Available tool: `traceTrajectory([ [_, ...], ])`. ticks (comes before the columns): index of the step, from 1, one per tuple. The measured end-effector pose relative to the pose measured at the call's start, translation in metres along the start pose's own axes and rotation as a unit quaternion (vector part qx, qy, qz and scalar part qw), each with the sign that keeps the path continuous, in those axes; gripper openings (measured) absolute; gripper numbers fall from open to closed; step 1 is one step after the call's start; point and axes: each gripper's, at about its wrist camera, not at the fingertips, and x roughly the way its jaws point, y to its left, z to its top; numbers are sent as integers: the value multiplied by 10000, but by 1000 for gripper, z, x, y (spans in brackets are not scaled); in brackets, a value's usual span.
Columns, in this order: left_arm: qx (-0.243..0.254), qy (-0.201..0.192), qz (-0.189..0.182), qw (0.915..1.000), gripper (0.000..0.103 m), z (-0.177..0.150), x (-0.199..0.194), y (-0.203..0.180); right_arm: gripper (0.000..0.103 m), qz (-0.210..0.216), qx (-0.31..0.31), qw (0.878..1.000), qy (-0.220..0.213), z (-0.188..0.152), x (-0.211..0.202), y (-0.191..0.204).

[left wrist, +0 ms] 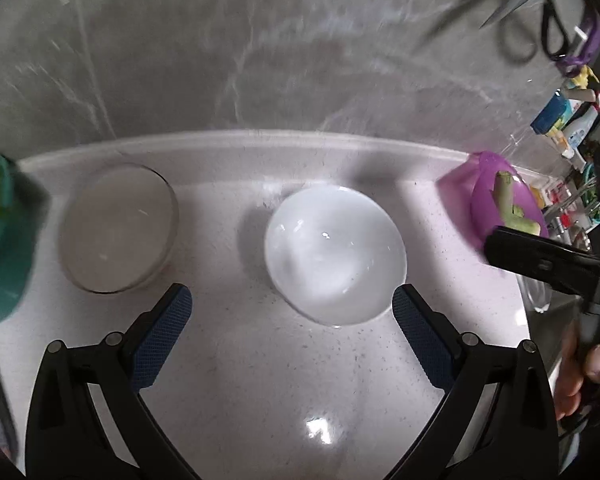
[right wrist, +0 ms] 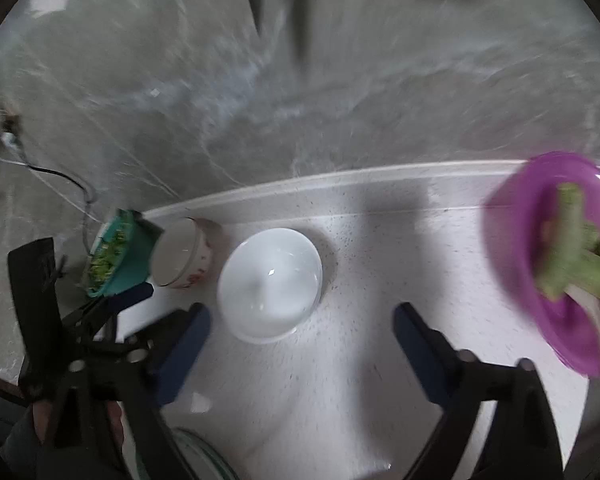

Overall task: Organize plates and bowls
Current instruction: 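Move both grippers to the rim of the plain white bowl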

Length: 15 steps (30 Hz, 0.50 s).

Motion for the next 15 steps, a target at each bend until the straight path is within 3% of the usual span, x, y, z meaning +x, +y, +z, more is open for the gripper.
traceTrajectory([
  [2, 19, 97, -58, 9999, 101, 1, 16, 1, 77, 59, 83, 9998, 187, 4, 23, -6],
  [8, -108, 299, 44, 9995, 100, 3, 54, 14, 72, -116, 184, 9985, 495, 6, 66, -18],
  [11, -179, 400, 34, 9990, 87, 7, 71, 18, 72, -117, 274, 9978, 594, 11, 82, -25],
  [13, -203, 471, 79, 9987, 72, 8, 80, 20, 72, -93, 303, 9973, 656, 13, 89, -29],
  [15, -260, 529, 77, 9982, 70, 9, 85, 22, 72, -65, 280, 9969, 735, 13, 97, -29],
])
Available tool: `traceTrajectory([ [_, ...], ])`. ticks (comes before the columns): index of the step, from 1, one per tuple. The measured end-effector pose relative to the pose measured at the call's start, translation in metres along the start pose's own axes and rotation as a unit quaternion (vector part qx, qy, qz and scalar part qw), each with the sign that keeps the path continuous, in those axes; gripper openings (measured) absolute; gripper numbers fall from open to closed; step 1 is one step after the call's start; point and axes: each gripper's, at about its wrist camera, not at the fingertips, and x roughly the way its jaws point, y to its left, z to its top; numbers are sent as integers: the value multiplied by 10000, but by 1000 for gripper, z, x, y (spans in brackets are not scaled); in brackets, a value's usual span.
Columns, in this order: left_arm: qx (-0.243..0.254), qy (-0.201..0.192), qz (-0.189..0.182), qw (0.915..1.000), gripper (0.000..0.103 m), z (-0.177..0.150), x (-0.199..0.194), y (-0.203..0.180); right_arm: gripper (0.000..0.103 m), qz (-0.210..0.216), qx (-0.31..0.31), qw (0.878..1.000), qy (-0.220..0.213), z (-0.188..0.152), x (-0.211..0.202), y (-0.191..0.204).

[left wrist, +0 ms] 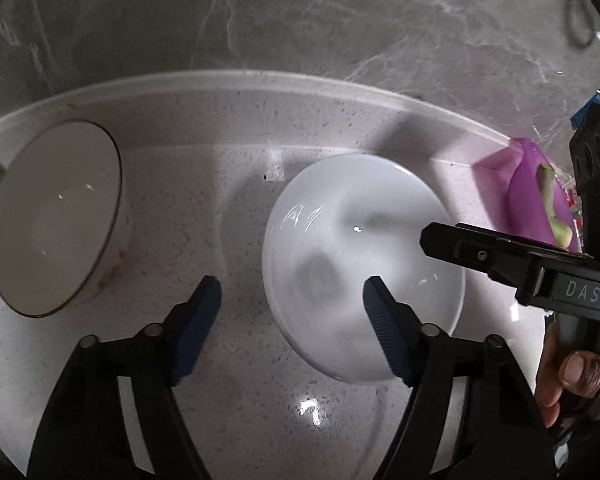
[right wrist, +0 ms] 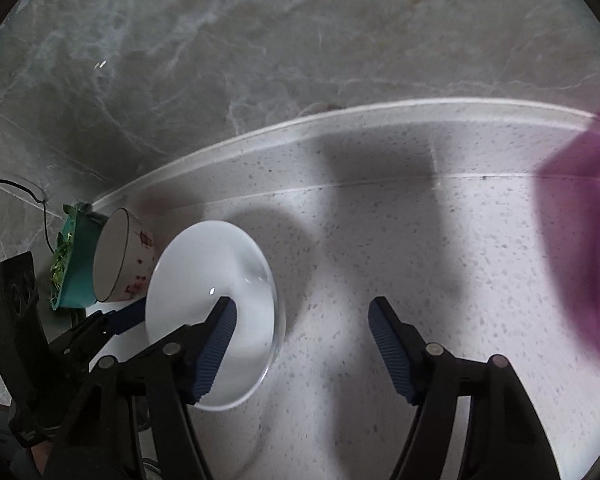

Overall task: Organize plates and bowls
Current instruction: 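Move both grippers to the rim of the plain white bowl, then close both grippers on the white bowl rim and lift it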

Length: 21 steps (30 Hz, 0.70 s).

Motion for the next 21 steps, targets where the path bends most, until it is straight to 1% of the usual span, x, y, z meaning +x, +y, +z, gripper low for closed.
traceTrajectory([
  [3, -75, 49, 21, 10000, 70, 1, 8, 4, 71, 32, -25, 10000, 77, 0, 9, 2],
  [5, -140, 104, -4, 9998, 63, 3, 13, 8, 64, 64, -46, 9999, 128, 1, 15, 5],
  [6, -156, 124, -17, 9998, 55, 5, 16, 9, 62, 62, -60, 9998, 156, 1, 18, 6],
  [8, -144, 170, -12, 9998, 45, 5, 19, 10, 55, 61, -76, 9997, 229, 1, 25, 8],
  [9, -143, 198, 10, 9997, 35, 6, 21, 10, 52, 40, -85, 9996, 255, 1, 27, 8],
  [10, -141, 219, 24, 9997, 29, 5, 22, 11, 45, 29, -104, 9995, 284, 1, 29, 9],
  [11, -144, 226, -12, 9996, 29, 5, 23, 12, 34, 12, -142, 9994, 309, 0, 31, 10],
  [12, -133, 213, -14, 9997, 27, 5, 22, 12, 31, -29, -184, 9993, 326, 0, 32, 11],
  [15, -93, 204, -70, 9997, 15, 7, 23, 8, 23, 8, -268, 9992, 313, -1, 34, 14],
  [16, -51, 210, -73, 9997, 13, 8, 23, 5, 17, 17, -326, 9990, 304, 0, 34, 17],
  [17, 2, 217, -7, 9998, 13, 9, 23, 2, 11, 36, -356, 9989, 310, 0, 34, 20],
  [19, 10, 240, 1, 9997, 13, 11, 24, 0, 11, -40, -415, 9986, 318, 1, 37, 28],
  [21, 18, 242, -5, 9997, 13, 11, 23, -5, 11, 7, -356, 9988, 323, 1, 39, 30],
])
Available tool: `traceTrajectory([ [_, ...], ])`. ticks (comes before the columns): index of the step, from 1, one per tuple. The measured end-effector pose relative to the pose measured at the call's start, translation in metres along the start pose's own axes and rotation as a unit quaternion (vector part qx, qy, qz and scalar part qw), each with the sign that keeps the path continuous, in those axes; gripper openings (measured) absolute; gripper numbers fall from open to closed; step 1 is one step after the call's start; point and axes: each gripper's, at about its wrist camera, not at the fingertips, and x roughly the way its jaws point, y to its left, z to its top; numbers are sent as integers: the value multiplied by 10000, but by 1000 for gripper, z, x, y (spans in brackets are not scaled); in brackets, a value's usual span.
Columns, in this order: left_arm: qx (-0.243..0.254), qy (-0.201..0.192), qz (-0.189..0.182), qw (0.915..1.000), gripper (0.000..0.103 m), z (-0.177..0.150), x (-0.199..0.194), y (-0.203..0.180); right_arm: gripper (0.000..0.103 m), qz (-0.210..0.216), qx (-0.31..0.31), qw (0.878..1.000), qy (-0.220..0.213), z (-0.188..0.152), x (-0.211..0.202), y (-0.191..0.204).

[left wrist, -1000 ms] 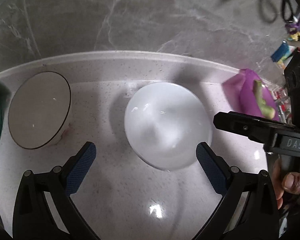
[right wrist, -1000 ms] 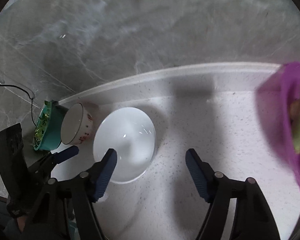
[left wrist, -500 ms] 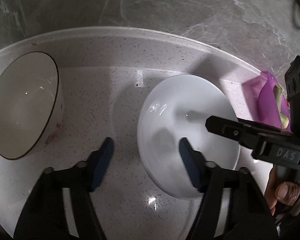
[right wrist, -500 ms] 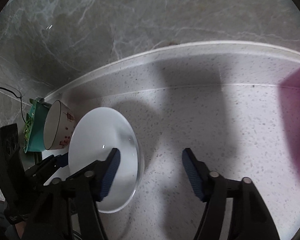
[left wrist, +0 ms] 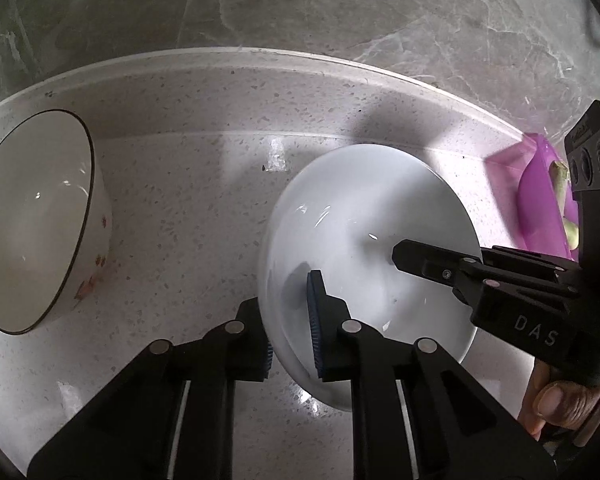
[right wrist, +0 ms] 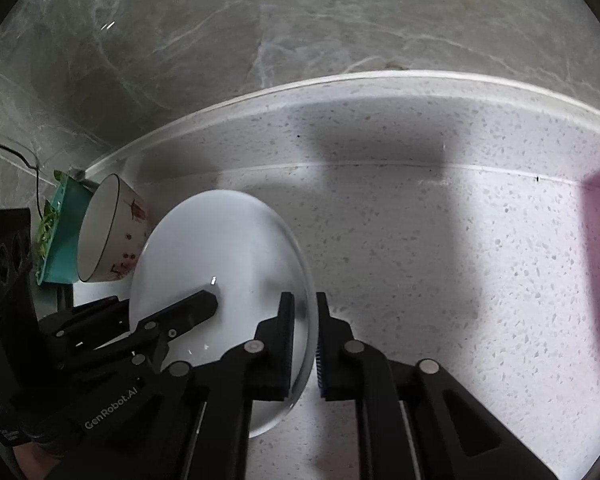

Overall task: Organize plates and bowls
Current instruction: 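Close both grippers on the white bowl rim and lift it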

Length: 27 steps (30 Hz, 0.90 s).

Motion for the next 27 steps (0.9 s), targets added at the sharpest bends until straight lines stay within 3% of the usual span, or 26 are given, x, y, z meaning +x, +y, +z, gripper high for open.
traceTrajectory([
  [6, 37, -76, -14, 10000, 13, -2, -15, -9, 11, 71, 117, 9999, -68, -5, -11, 0],
  [13, 298, -263, -163, 9991, 13, -17, -59, -41, 11, 72, 170, 9993, -339, -18, -56, 2],
  [19, 650, -344, -432, 9964, 13, -44, -94, -87, 11, 55, 262, 9977, -615, -53, -112, -7],
  [27, 1320, -175, -922, 9868, 13, -104, -123, -162, 12, -75, 620, 9935, -947, -125, -181, -35],
])
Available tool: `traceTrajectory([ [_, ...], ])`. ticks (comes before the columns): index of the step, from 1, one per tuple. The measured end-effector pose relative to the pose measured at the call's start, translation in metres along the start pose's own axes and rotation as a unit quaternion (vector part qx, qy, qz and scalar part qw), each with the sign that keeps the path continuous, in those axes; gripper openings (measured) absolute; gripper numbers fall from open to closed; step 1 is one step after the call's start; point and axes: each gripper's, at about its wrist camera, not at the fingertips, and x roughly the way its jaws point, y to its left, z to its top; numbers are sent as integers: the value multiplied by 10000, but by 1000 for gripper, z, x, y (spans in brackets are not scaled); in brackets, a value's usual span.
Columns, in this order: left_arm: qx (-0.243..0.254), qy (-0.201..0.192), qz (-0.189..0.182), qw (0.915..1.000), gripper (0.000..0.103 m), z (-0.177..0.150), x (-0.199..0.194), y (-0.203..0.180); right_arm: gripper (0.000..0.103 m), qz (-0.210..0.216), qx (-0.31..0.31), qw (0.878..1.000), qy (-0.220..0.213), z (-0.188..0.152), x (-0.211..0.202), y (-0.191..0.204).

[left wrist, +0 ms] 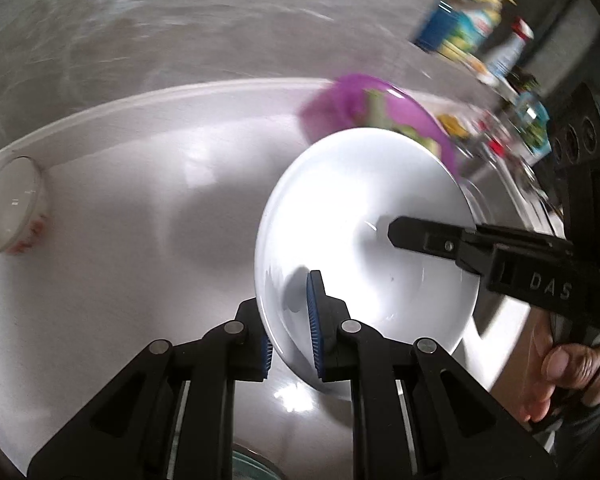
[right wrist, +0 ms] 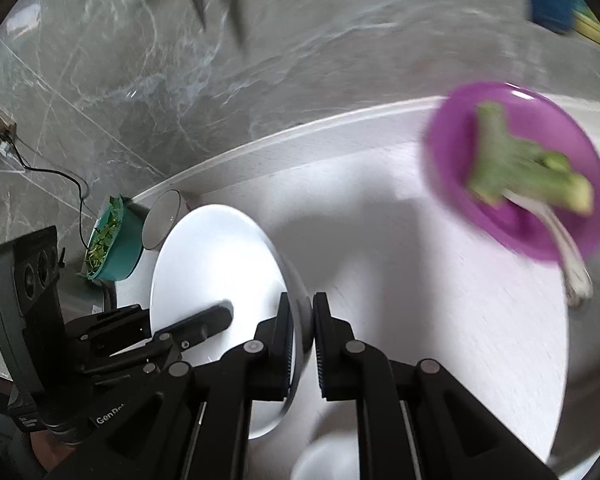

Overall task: Organize plates and bowls
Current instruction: 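Close both grippers on the white bowl rim and lift it, then lower the white bowl onto the white plate and open both grippers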

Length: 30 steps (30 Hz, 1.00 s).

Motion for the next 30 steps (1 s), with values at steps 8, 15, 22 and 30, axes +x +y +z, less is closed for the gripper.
traceTrajectory([
  [8, 610, 524, -448, 9958, 13, -54, 17, -82, 12, -249, 624, 9977, -103, -63, -54, -53],
  [15, 937, 988, -433, 9897, 14, -97, 41, -110, 13, -269, 1125, 9932, 153, -112, -59, -90],
  [22, 1019, 1230, -243, 9869, 14, -125, 56, -111, 13, -180, 1326, 9902, 406, -138, -44, -104],
  [30, 1017, 1423, -110, 9845, 15, -132, 79, -106, 12, -208, 1298, 9891, 657, -145, -26, -109],
])
